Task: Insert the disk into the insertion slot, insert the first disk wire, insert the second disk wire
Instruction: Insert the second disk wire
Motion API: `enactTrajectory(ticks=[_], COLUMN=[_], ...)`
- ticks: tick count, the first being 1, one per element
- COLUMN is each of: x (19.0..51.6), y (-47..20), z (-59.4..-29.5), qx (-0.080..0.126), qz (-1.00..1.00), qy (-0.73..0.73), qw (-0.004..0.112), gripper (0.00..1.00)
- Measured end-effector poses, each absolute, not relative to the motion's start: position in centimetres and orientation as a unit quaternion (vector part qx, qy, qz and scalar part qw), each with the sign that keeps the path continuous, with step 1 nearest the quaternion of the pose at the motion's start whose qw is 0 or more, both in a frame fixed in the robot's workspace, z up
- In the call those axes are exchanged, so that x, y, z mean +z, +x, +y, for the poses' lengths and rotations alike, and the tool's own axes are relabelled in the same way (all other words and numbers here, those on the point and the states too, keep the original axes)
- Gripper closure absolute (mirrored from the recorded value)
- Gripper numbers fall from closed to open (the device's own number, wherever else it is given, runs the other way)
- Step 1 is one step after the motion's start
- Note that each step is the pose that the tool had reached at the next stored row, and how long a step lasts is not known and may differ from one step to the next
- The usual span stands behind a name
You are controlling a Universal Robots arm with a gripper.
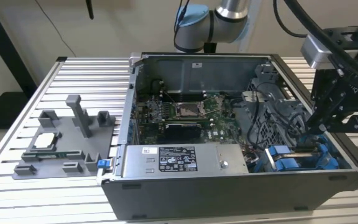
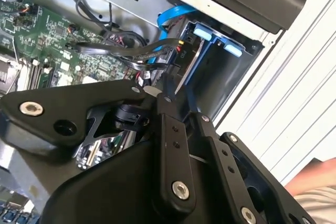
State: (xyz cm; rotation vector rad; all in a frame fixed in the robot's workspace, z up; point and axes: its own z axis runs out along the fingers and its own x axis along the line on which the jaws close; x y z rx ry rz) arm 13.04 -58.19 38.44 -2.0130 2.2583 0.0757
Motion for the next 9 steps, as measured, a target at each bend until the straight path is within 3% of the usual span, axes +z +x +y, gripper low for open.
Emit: enactTrajectory(ticks=[9], x=[38.87], y=[13.04], z=[-58.19], qx=[0.025], qz=[0.745], qy=[-0.664], qw=[0.058], gripper=[0.0])
